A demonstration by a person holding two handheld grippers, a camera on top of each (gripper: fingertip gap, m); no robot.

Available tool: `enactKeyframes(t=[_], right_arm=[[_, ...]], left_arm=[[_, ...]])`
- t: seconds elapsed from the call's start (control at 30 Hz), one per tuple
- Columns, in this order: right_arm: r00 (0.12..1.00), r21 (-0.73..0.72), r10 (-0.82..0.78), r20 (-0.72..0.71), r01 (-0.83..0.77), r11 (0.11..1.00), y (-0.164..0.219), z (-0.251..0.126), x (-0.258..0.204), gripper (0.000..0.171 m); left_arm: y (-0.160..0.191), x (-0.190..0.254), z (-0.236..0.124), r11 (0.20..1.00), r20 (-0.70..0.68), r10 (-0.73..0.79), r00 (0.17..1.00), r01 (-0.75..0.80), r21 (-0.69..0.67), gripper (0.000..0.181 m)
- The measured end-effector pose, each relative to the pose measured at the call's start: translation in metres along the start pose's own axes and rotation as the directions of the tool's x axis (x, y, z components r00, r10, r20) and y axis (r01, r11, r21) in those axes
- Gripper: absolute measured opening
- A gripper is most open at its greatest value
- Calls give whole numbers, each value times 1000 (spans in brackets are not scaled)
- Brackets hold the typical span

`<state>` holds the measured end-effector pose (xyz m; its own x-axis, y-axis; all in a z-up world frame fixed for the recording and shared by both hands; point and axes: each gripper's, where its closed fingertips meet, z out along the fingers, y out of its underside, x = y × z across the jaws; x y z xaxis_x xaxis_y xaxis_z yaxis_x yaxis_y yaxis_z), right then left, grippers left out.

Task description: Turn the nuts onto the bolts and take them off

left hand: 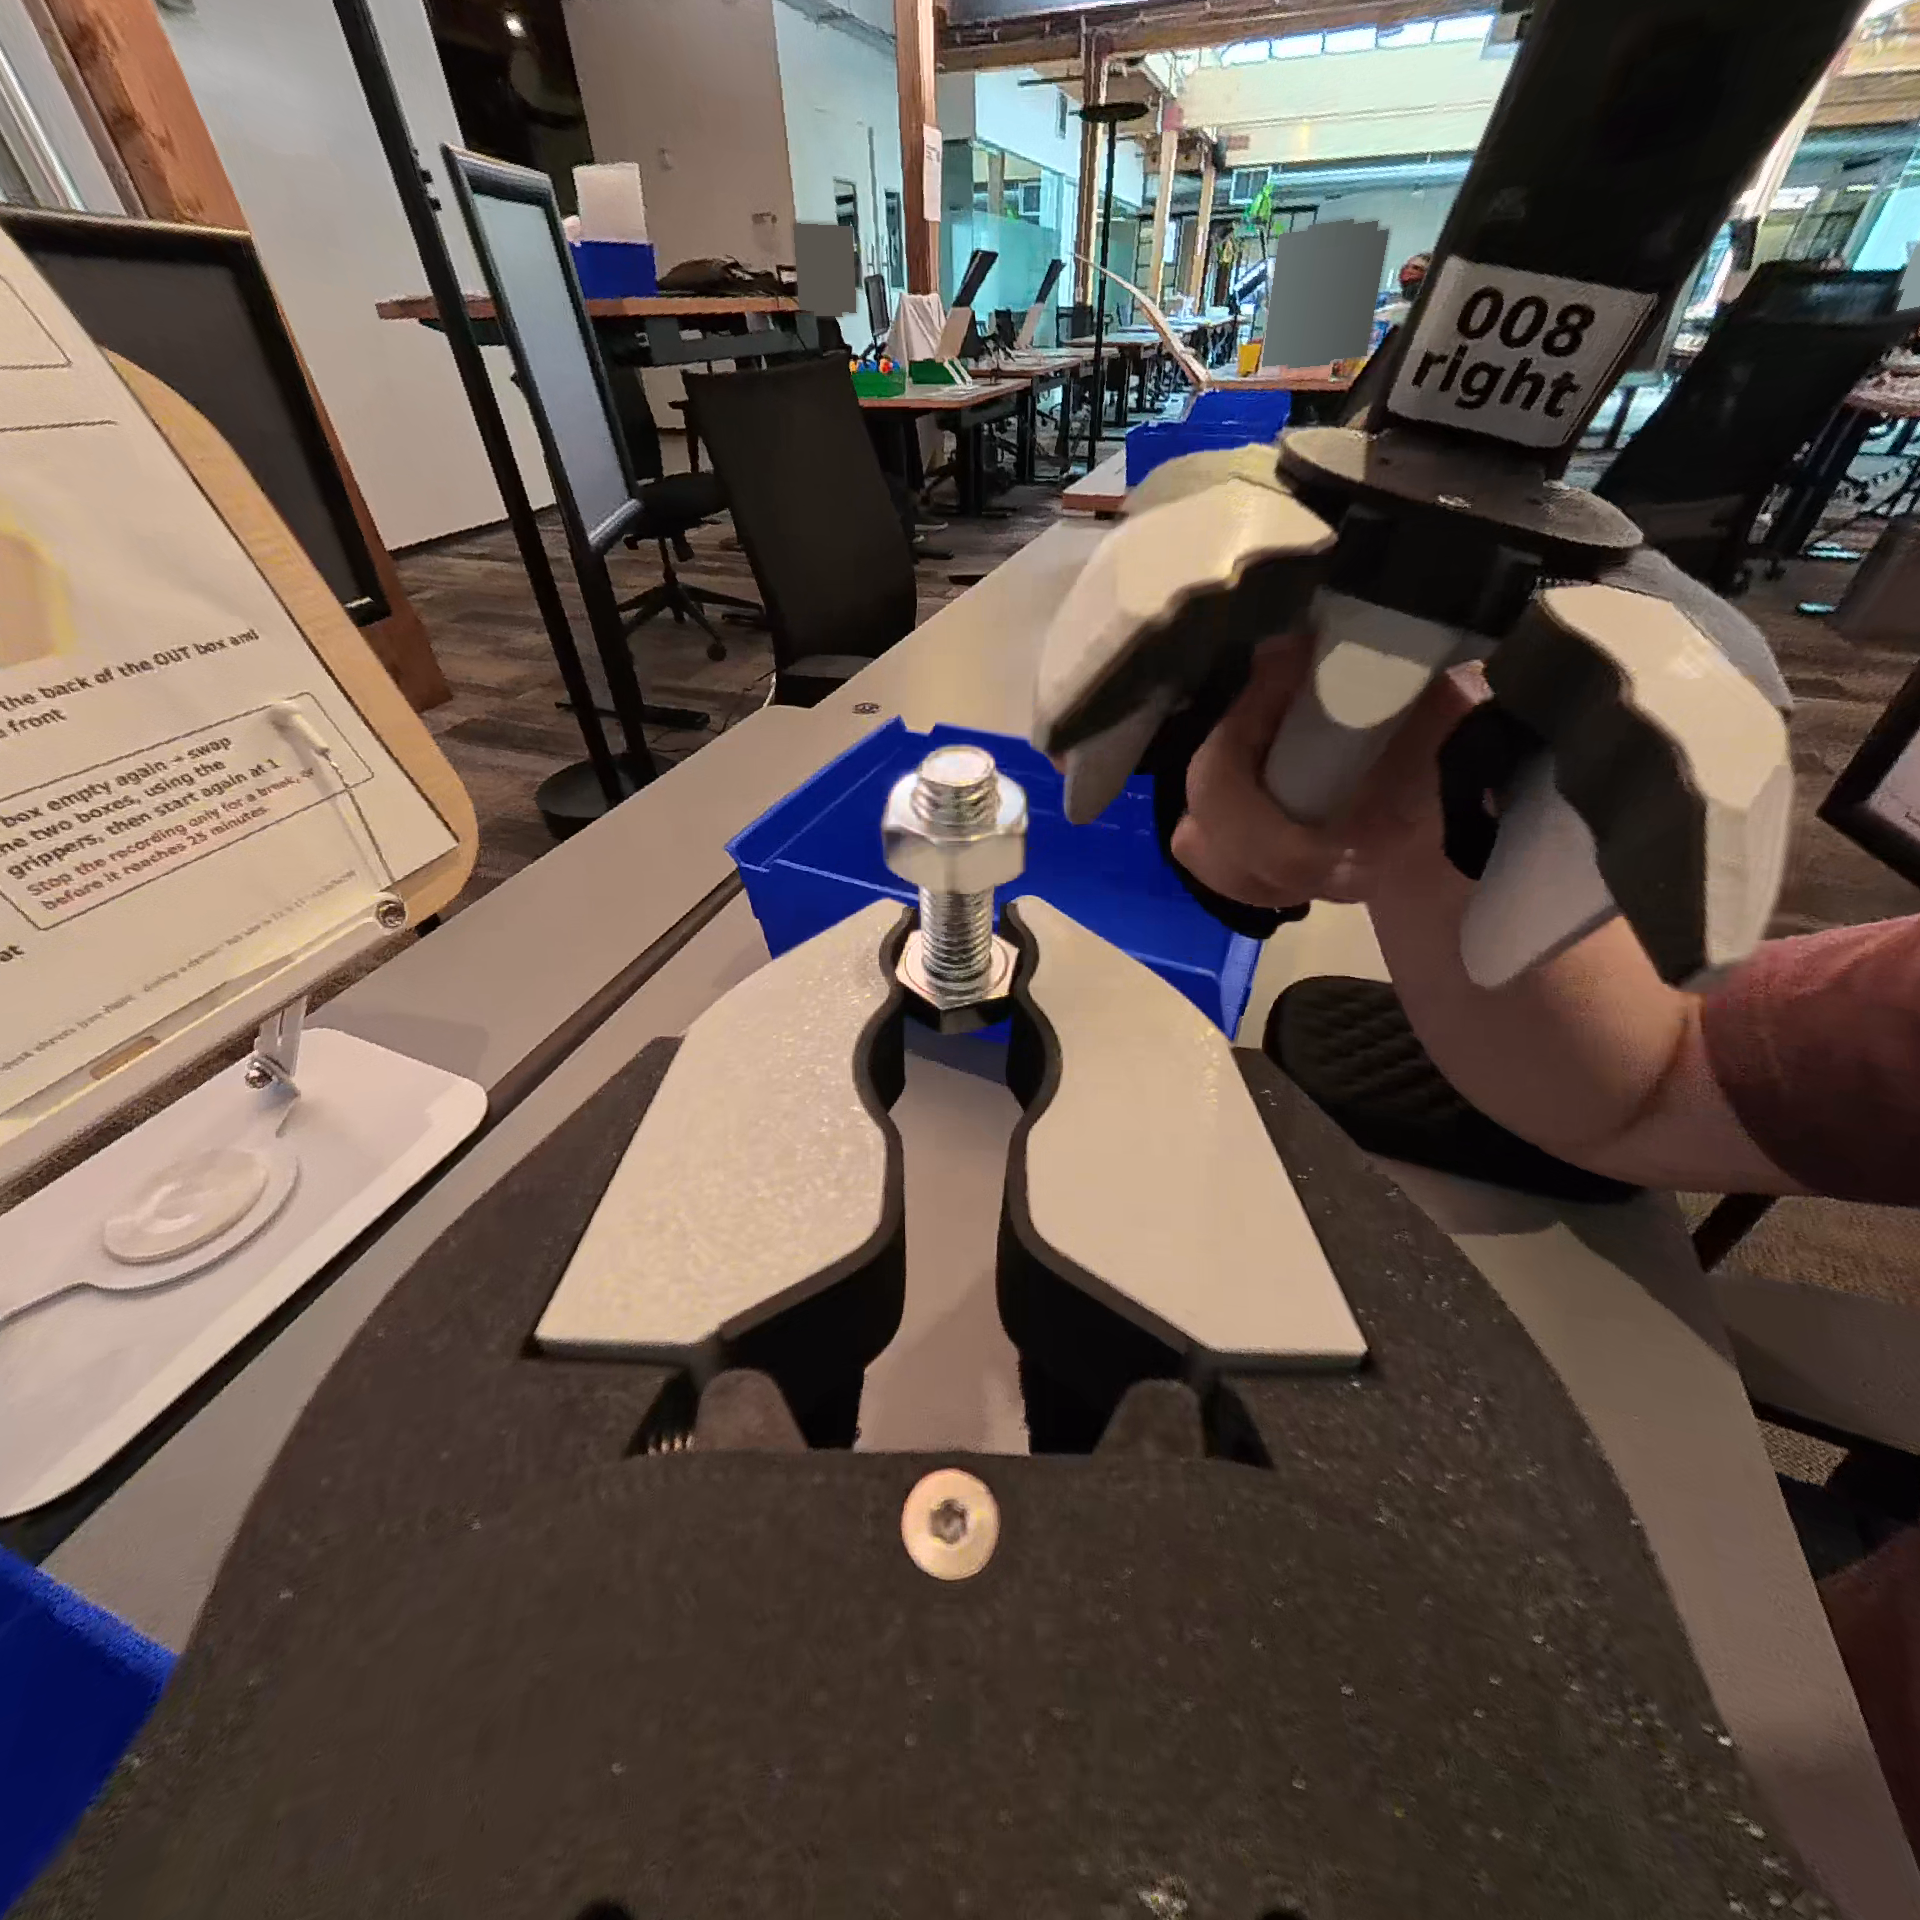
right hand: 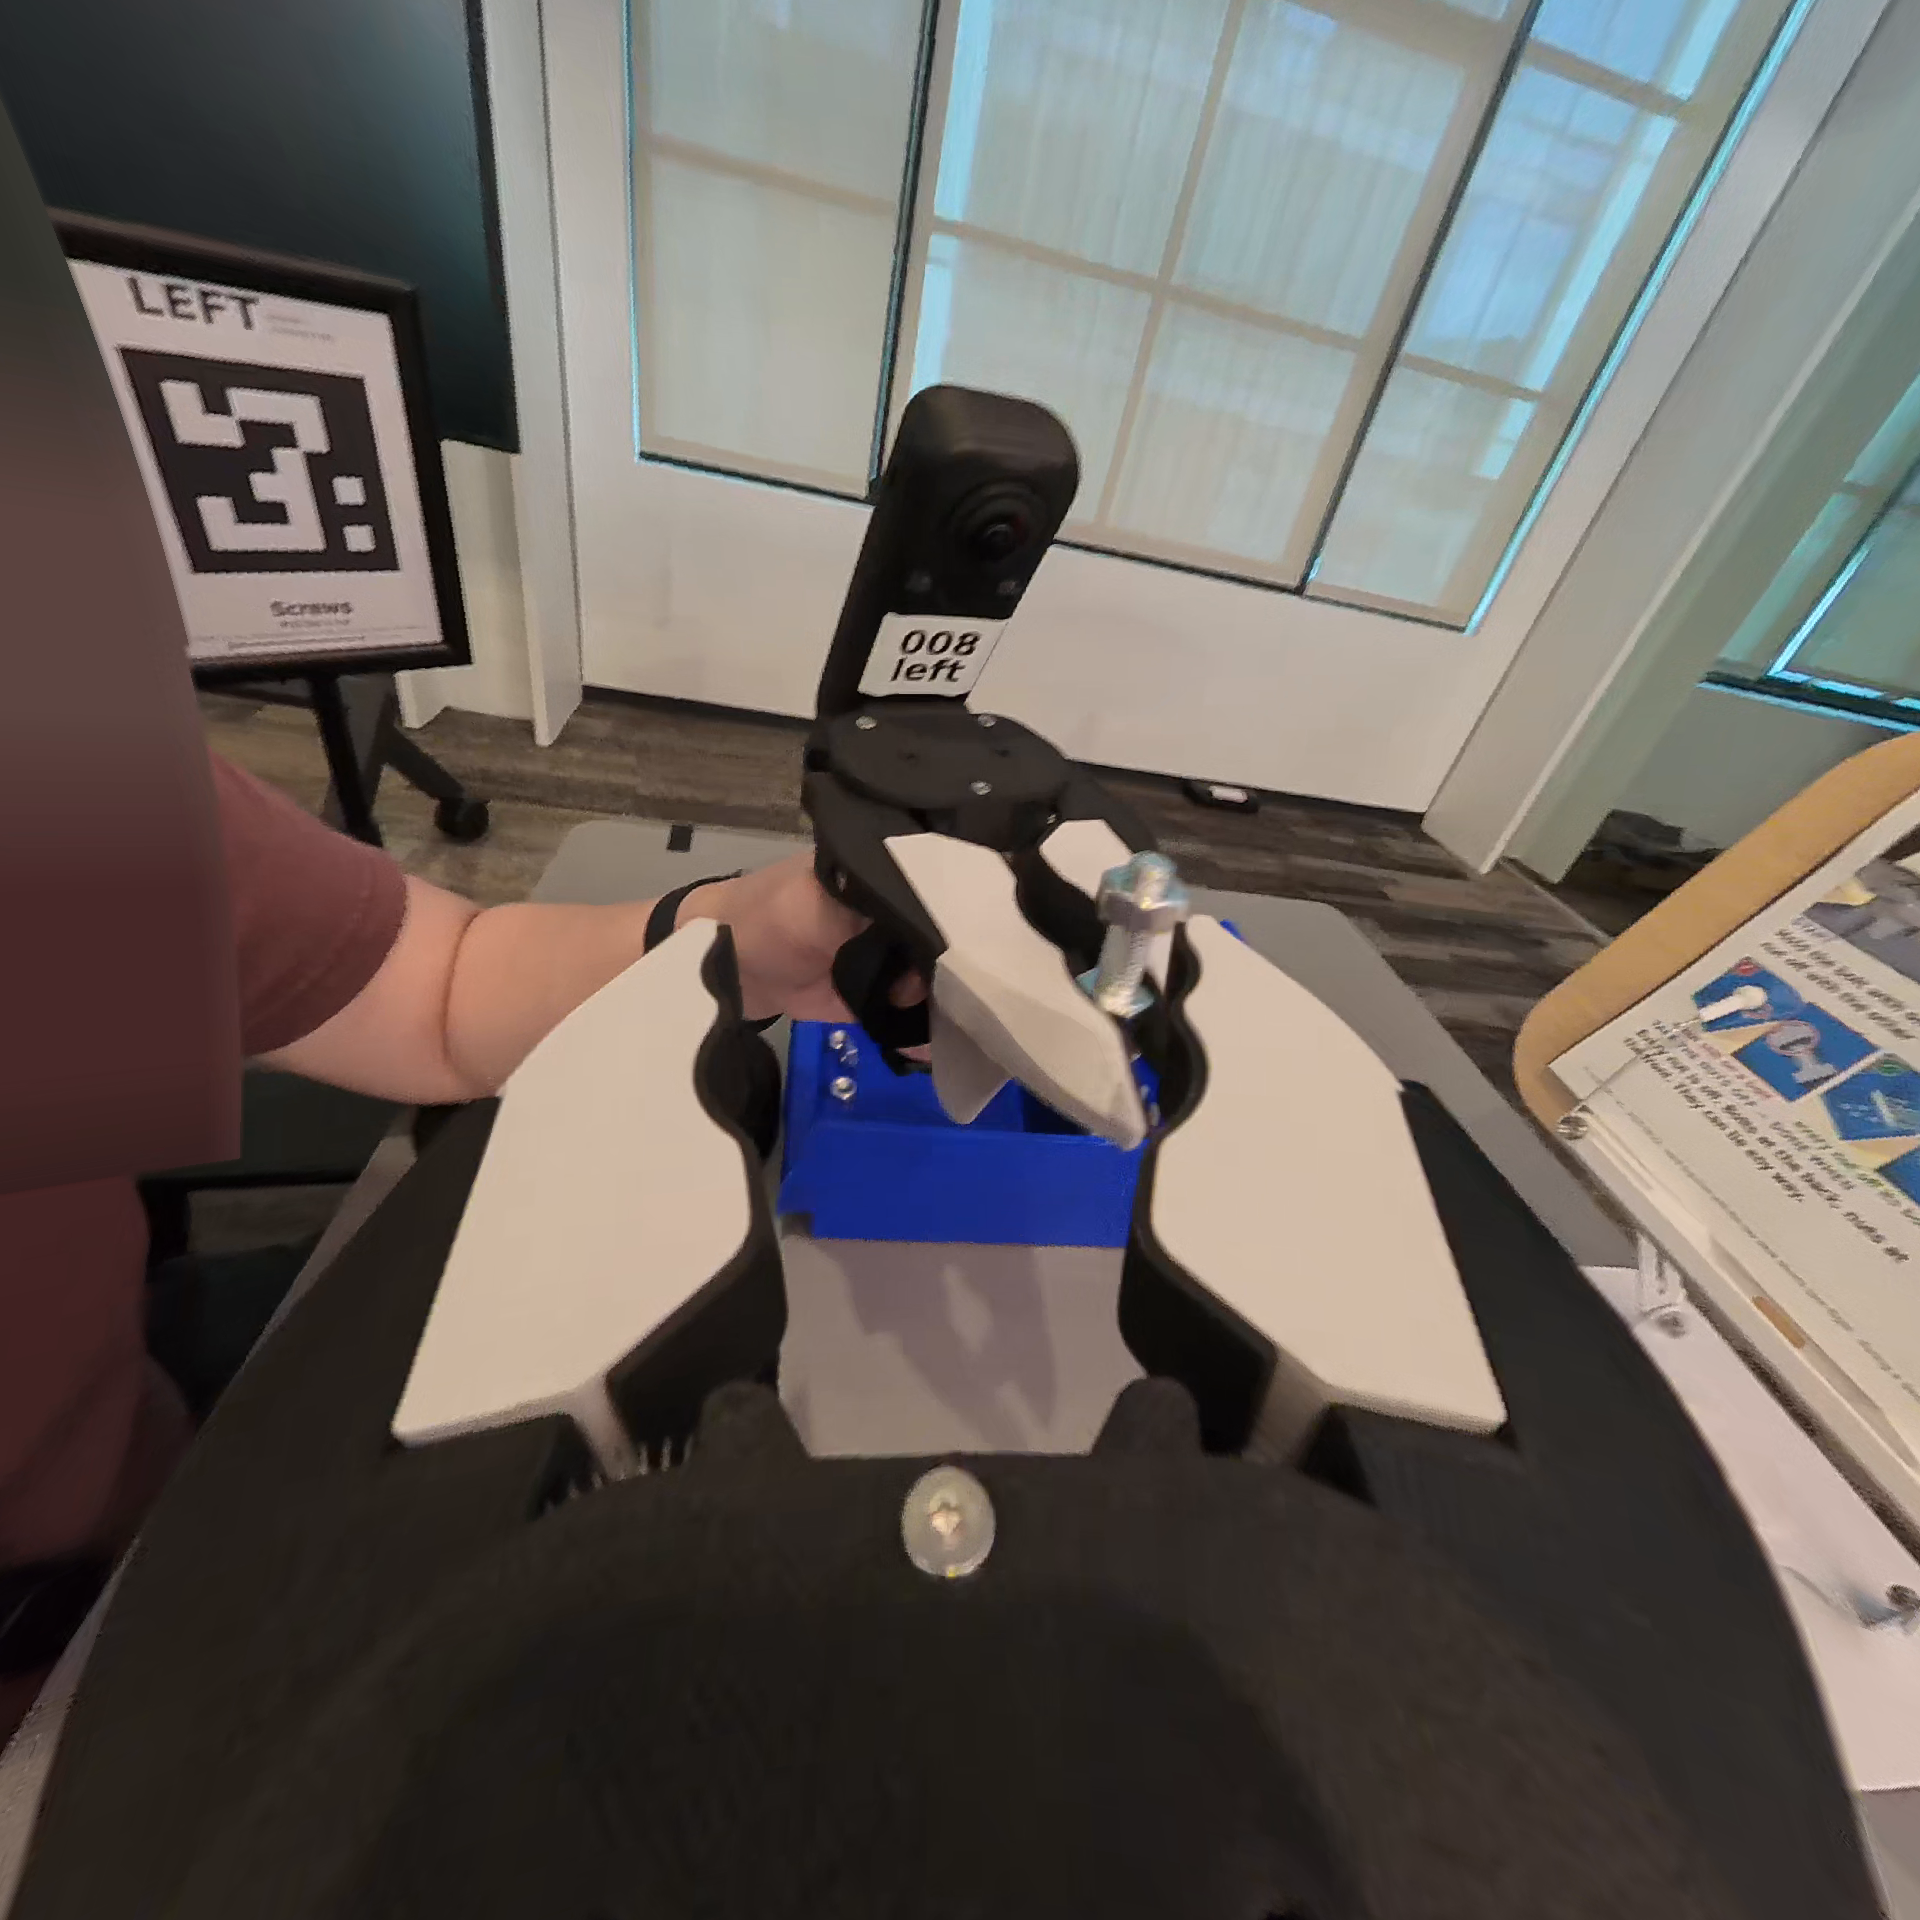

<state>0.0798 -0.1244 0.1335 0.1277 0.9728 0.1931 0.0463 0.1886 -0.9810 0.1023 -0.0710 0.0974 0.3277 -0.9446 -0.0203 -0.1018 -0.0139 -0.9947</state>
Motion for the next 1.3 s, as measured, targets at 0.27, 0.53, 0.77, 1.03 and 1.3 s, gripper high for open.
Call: enactKeyframes(t=[0.27,0.53,0.77,1.03,1.3], right_arm=[[995,60,91,48,-94,994,7,15,2,78],[999,20,52,-4,-52,998,-3,-8,8,75],[994,46,102,50,-104,994,7,13,2,81],[998,-4,54,-15,-54,999,3,-4,9,76],[987,98,156,33,-159,982,-1,3,12,71]], left_arm=[[16,29,20,995,-86,56,995,-63,-79,15],[2,5,1,1000,-48,-29,998,28,-12,14],[4,30,10,999,-124,13,992,-17,-28,14],[-4,-4,-7,998,-36,-57,998,57,15,14],[3,20,3,999,-104,-15,994,11,-43,15]])
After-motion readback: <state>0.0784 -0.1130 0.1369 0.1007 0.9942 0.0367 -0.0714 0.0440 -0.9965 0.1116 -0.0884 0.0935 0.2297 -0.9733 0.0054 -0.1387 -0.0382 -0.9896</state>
